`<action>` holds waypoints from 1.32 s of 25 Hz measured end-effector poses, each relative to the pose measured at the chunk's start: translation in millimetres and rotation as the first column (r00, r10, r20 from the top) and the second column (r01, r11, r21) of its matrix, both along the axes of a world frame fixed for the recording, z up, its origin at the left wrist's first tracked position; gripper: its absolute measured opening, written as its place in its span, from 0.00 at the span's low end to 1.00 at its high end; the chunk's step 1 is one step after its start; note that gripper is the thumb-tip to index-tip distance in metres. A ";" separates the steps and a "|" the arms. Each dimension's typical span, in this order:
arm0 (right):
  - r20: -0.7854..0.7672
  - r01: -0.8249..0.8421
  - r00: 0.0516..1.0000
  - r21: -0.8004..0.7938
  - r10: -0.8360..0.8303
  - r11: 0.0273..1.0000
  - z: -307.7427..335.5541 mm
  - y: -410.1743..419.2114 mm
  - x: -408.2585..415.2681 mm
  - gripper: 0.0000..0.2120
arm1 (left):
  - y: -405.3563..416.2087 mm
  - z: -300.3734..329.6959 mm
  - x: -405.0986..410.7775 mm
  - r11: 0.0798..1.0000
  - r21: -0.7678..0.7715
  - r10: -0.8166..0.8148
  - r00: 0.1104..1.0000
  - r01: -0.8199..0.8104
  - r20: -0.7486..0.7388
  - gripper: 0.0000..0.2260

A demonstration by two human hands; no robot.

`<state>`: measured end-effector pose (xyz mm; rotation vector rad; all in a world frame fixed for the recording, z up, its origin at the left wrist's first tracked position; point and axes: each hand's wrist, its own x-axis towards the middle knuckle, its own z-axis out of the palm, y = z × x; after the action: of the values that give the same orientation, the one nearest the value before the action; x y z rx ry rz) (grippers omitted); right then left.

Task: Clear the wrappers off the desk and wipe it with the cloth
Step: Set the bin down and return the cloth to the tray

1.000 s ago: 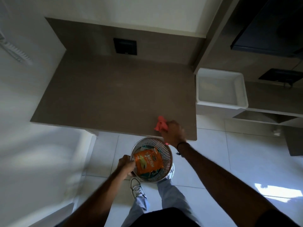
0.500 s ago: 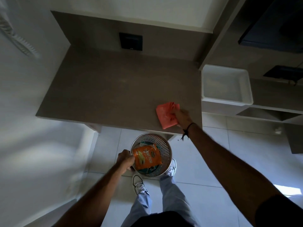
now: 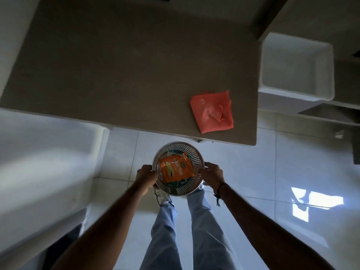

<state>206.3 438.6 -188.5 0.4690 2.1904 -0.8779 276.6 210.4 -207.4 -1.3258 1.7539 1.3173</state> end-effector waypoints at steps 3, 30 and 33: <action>0.019 -0.039 0.999 0.052 0.038 0.998 -76.8 -4.2 -10.4 0.08 | 4.2 -80.5 1.7 0.999 -0.039 0.019 1.000 -0.018 0.021 0.12; -0.102 -0.119 0.989 -0.138 0.105 0.983 40.5 -21.1 2.1 0.05 | 12.5 36.6 29.1 0.956 0.291 0.050 0.971 0.021 -0.234 0.13; -0.398 -0.154 0.911 -0.088 0.107 0.984 106.0 -12.1 -16.7 0.04 | 15.1 97.4 8.3 0.945 0.328 0.155 0.880 0.001 -0.449 0.07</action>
<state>189.5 426.5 -82.5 0.0881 2.4769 -1.0937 284.8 225.4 -110.0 -0.9499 1.6903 2.0072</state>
